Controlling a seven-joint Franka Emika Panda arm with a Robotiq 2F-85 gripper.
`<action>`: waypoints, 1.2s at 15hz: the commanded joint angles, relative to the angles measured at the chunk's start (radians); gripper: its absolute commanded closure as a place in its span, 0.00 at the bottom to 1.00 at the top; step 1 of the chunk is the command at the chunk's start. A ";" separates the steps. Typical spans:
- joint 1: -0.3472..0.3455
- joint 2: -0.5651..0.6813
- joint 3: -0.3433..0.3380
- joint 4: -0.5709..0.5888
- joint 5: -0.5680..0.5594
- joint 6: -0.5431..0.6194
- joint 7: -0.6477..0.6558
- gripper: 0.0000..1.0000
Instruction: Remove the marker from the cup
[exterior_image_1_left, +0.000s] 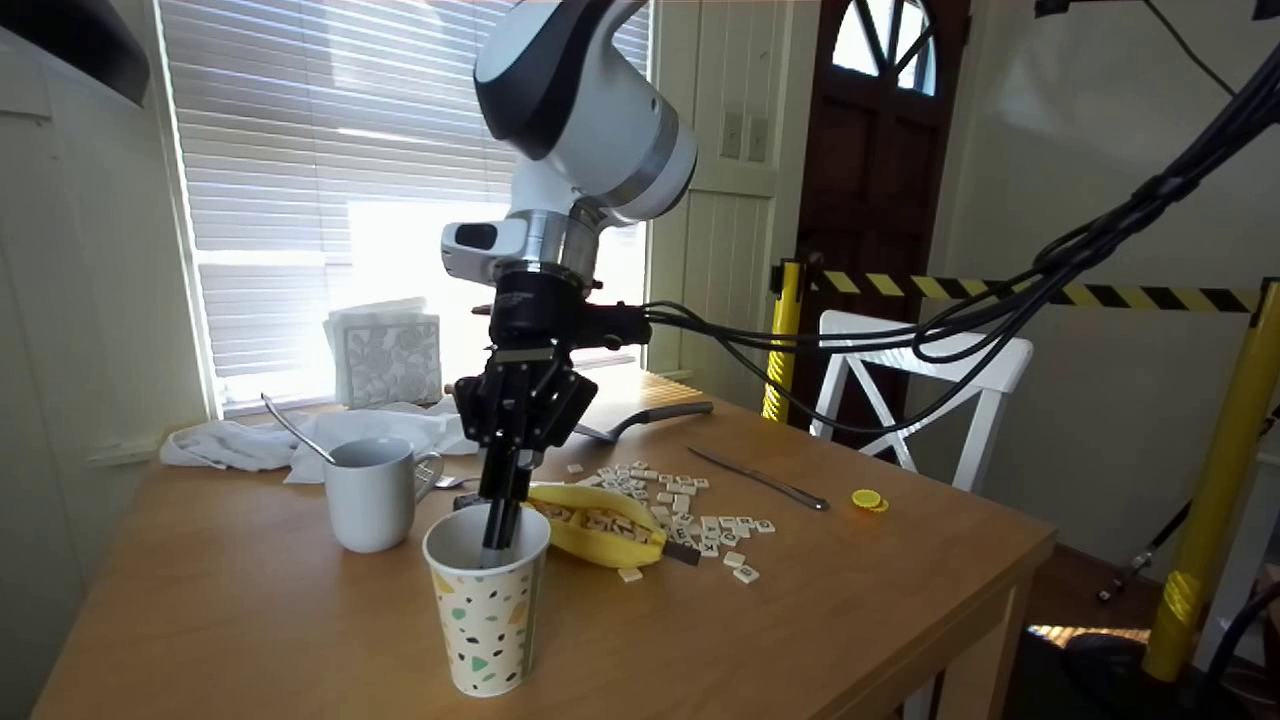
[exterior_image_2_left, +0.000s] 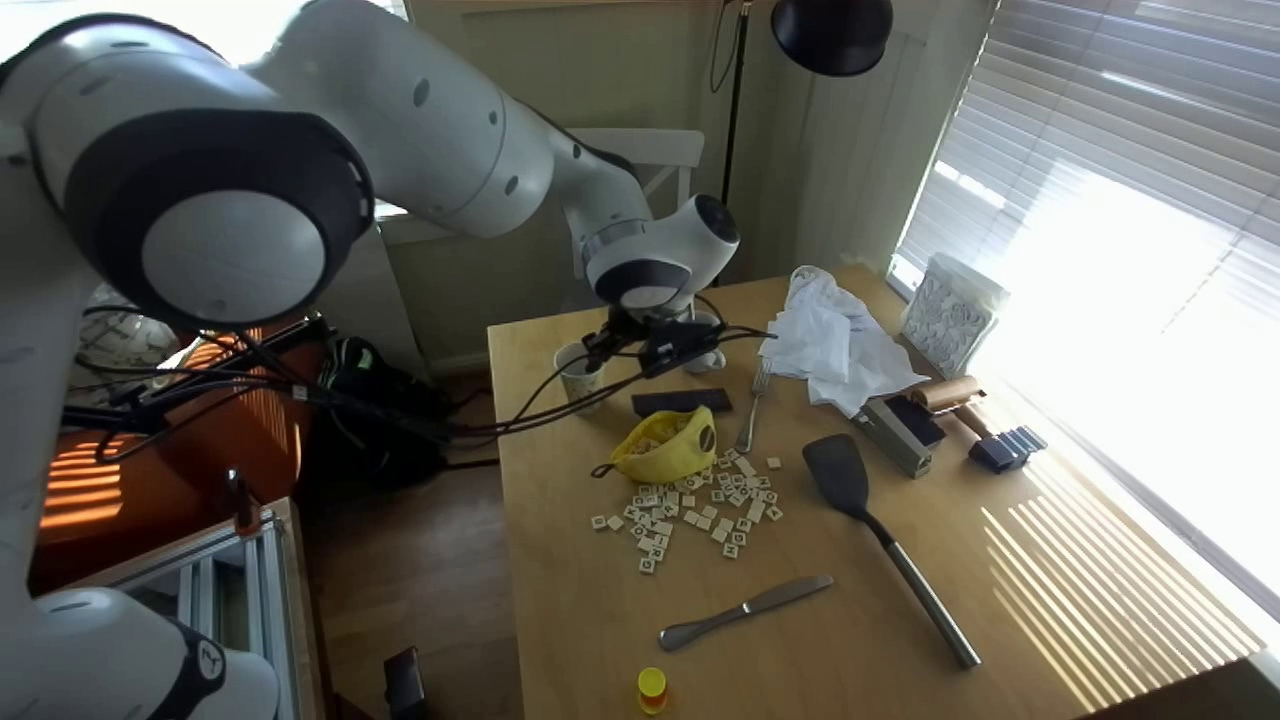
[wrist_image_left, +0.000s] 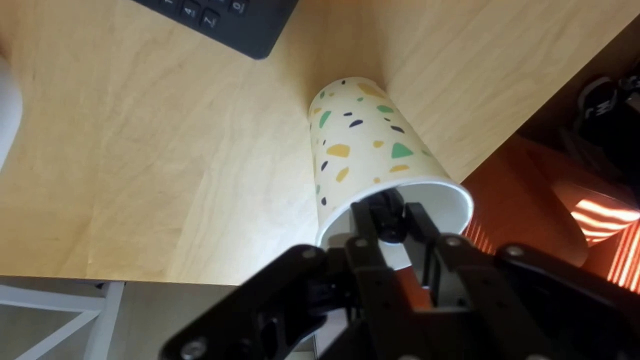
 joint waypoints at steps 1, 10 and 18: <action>0.000 -0.036 0.015 0.005 -0.023 -0.015 0.022 0.95; -0.104 -0.230 0.038 -0.112 0.186 -0.053 -0.058 0.95; -0.123 -0.381 -0.103 -0.294 0.521 0.132 -0.079 0.95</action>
